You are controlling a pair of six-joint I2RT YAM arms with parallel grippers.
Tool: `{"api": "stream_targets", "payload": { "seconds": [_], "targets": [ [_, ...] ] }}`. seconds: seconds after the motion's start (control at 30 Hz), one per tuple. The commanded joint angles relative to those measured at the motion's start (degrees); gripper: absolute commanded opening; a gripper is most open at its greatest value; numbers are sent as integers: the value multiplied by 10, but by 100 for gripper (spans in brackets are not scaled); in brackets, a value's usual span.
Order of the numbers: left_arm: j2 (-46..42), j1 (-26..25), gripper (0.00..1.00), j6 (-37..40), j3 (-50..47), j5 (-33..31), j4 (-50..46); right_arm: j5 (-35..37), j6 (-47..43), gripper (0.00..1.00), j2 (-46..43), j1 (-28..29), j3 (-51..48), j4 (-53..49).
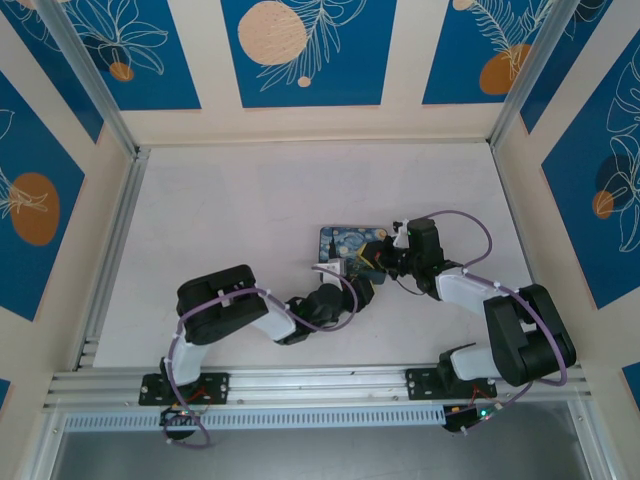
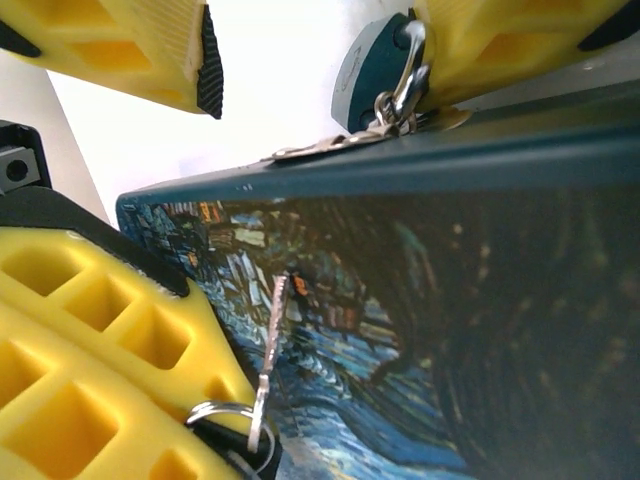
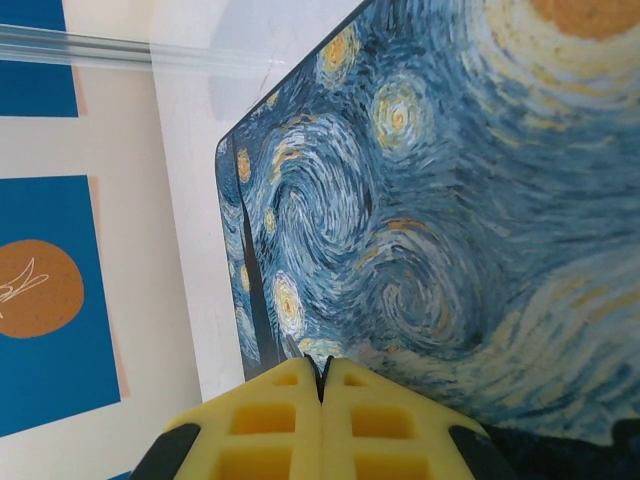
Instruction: Unlock the padlock with the key
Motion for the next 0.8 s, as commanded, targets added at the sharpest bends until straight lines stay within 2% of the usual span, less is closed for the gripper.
{"api": "stream_targets", "payload": {
  "seconds": [0.0, 0.27, 0.77],
  "targets": [
    [9, -4, 49, -11, 1, -38, -52, -3, -13, 0, 10, -4, 2, -4],
    [18, -1, 42, -34, -1, -58, -47, -4, -14, 0, 9, -6, 2, -5],
    [31, 4, 14, -46, 9, -60, -47, -11, -15, 0, 5, -11, 6, -10]
  ]
}}
